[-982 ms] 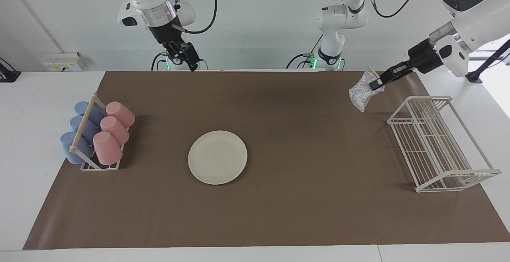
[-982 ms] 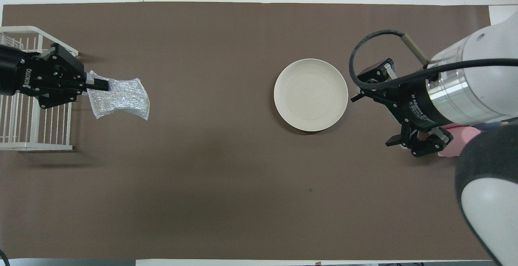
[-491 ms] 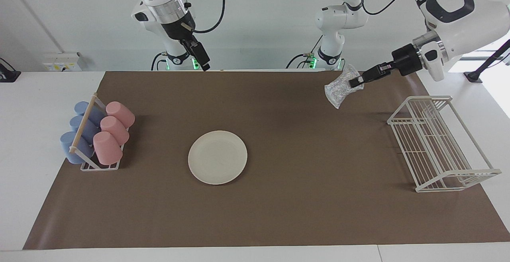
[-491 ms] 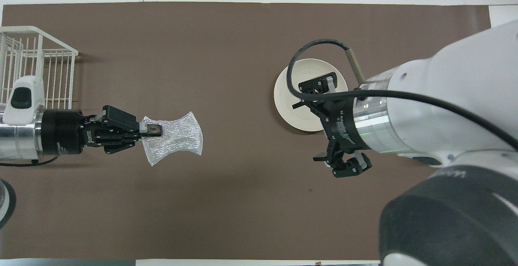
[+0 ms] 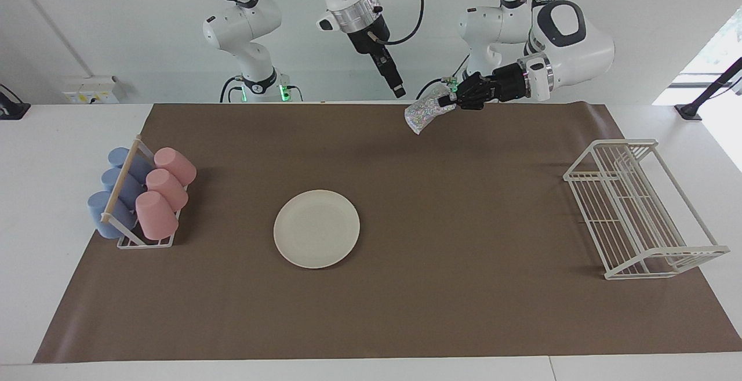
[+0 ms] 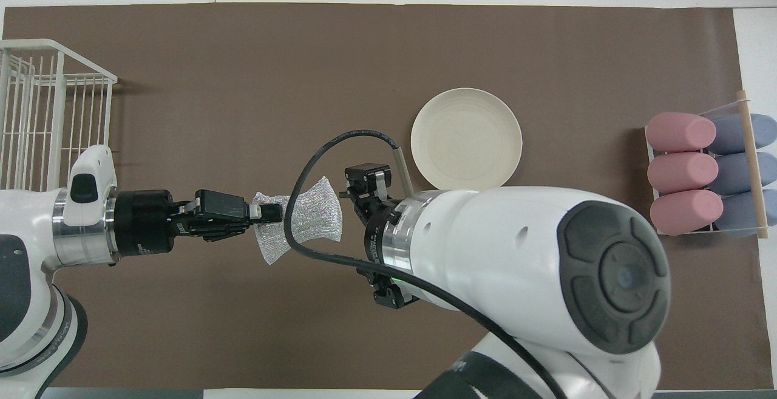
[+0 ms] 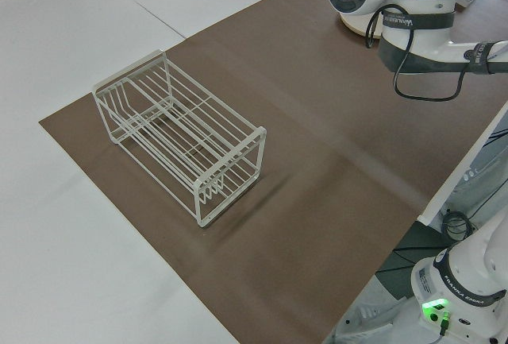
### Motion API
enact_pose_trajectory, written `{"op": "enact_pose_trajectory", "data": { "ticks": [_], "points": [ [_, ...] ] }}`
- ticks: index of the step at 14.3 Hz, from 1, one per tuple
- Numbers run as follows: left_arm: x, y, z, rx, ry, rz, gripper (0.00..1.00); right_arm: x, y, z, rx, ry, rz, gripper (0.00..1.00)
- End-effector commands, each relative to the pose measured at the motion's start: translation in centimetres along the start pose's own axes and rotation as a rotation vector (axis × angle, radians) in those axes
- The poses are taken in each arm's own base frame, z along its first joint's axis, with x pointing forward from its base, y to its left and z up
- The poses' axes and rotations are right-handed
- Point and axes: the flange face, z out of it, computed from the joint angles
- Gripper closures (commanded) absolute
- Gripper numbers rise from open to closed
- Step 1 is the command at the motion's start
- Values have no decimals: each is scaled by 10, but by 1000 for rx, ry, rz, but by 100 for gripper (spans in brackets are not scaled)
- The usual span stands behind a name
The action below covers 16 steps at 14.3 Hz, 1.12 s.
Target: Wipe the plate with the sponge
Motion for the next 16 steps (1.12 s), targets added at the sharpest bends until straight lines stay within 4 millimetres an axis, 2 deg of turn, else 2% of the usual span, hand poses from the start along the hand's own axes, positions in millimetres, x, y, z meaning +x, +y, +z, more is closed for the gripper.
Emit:
{"op": "enact_pose_trajectory", "data": {
  "ticks": [1, 3, 7, 10, 11, 13, 14, 15, 16],
  "points": [
    [-17, -9, 7, -33, 8, 46, 100, 0, 1, 19, 31, -21, 22, 4],
    [-19, -10, 12, -46, -1, 56, 100, -10, 8, 36, 10, -18, -8, 4],
    [-22, -11, 16, -44, -10, 56, 100, -13, 14, 62, -12, -8, -25, 4],
    [-25, -12, 15, -49, -19, 66, 100, -11, 15, 68, -20, -3, -37, 15],
    [-25, -12, 14, -49, -17, 66, 100, -9, 18, 71, -30, 2, -47, 26],
    [-26, -13, 14, -50, -18, 66, 100, -8, 20, 72, -34, 3, -104, 72],
    [-26, -13, 13, -51, -17, 65, 100, -7, 19, 72, -35, 3, -109, 91],
    [-26, -13, 14, -50, -18, 67, 100, -7, 19, 72, -37, 3, -109, 100],
    [-26, -13, 14, -50, -18, 67, 100, -7, 19, 72, -38, 3, -107, 100]
  ]
}}
